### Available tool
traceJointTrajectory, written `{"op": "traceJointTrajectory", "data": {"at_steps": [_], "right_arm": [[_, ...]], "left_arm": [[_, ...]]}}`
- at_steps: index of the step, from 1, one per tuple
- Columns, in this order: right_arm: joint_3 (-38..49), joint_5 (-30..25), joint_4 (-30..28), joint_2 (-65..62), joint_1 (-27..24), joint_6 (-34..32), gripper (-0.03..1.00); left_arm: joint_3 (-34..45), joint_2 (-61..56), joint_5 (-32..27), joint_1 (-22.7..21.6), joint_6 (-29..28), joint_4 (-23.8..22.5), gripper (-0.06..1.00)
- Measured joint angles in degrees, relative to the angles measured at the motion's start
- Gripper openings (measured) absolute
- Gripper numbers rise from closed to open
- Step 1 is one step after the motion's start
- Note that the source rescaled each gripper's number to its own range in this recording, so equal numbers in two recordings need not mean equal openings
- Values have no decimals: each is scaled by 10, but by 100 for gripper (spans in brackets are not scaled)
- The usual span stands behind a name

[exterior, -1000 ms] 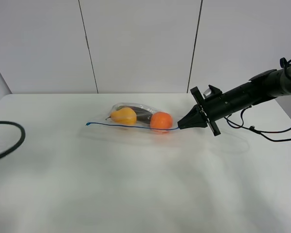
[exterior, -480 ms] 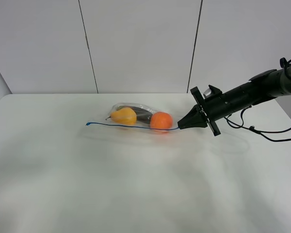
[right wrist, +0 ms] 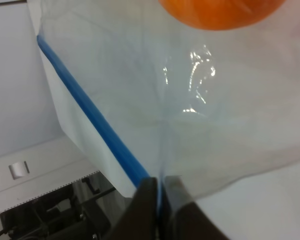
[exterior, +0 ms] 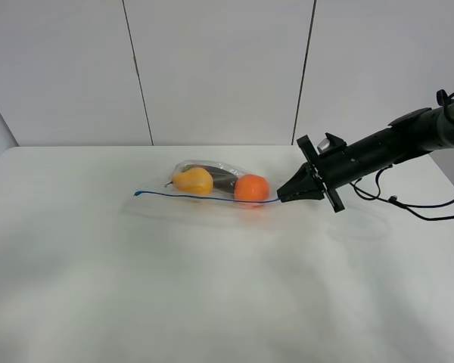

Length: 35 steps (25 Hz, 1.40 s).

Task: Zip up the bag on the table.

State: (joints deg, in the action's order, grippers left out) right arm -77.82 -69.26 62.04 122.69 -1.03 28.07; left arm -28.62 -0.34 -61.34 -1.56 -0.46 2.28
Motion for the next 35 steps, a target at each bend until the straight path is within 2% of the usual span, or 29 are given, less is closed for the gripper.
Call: {"op": "traceJointTrajectory", "data": {"at_steps": [4,5,7,13,17,20,26,29,35], "right_arm": [[-29,-1,-40,-2,0,-8,72],[-43,-2,-60,-4,0,-15,82],[-76,-2,-115,-15,0,-35,91],[-193,-2,-392,-63,2,-144,95],[-212,-2,-527,-81,2,-193,95],[-212,-3,-559,-90,3,-205,95],[-174,-2,-568,-153,6,-210,95],[-106,-2,-568,-216,6,-210,95],[101,-3,-568,-381,6,-210,95]], "left_arm": [[0,0,0,0,0,0,100],[0,0,0,0,0,0,100],[0,0,0,0,0,0,100],[0,0,0,0,0,0,100],[0,0,0,0,0,0,100],[0,0,0,0,0,0,100],[0,0,0,0,0,0,100],[0,0,0,0,0,0,100],[0,0,0,0,0,0,100]]}}
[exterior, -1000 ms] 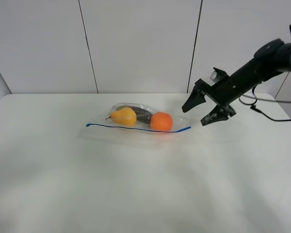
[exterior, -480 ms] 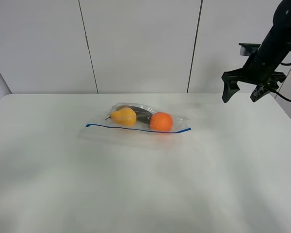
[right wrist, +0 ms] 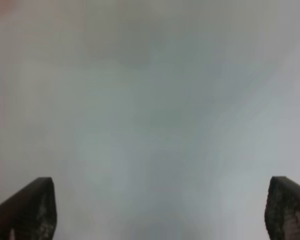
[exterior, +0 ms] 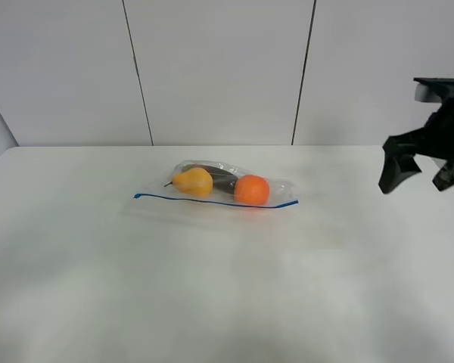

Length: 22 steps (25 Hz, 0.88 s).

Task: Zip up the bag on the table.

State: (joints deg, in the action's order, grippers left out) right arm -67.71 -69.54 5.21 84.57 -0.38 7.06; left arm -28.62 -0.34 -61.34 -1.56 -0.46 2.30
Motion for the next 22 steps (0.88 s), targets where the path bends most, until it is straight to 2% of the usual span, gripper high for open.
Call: {"op": "traceJointTrajectory", "data": {"at_steps": [6,13,22], "right_arm": [[196,4,0,-177,0,0,95],[373,89,0,-401,0,0,95],[393,107,-2,-666,0,0,95]], "left_arm": [[0,0,0,0,0,0,100],[0,0,0,0,0,0,100],[0,0,0,0,0,0,100]]}}
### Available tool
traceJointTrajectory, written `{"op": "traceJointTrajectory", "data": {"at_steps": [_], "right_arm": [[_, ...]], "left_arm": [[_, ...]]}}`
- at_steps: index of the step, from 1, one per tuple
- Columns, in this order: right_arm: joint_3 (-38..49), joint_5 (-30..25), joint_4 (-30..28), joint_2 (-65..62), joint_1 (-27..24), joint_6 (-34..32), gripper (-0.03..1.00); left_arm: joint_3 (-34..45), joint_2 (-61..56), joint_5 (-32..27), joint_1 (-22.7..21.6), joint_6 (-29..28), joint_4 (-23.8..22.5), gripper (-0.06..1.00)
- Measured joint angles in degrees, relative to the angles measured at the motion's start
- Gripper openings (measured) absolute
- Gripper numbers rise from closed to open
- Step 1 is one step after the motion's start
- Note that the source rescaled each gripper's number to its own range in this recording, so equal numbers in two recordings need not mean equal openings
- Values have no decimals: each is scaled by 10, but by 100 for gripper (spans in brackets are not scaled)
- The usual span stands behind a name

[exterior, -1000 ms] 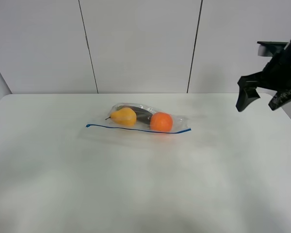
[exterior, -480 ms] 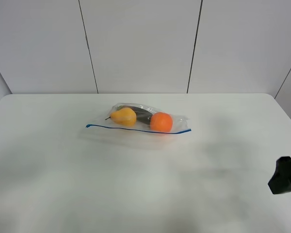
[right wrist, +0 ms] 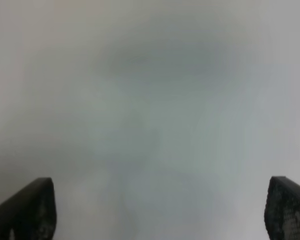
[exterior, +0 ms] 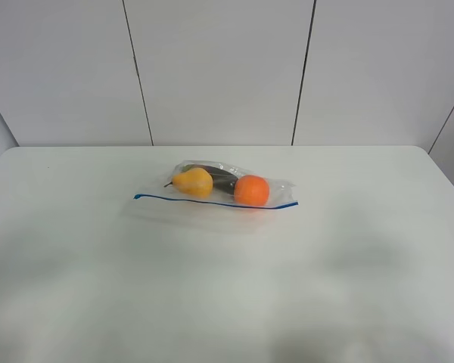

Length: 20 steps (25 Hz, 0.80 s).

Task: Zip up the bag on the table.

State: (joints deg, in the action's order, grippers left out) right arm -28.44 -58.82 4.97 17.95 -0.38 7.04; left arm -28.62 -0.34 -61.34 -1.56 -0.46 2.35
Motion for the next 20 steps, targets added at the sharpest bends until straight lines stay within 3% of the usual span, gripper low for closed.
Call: {"op": "traceJointTrajectory", "data": {"at_steps": [8,20], "right_arm": [[0,-1,0,-172,0,-1,95],[1,-1,-6,-182,2,-9,95]], "left_arm": [[0,0,0,0,0,0,100],[0,0,0,0,0,0,100]]}}
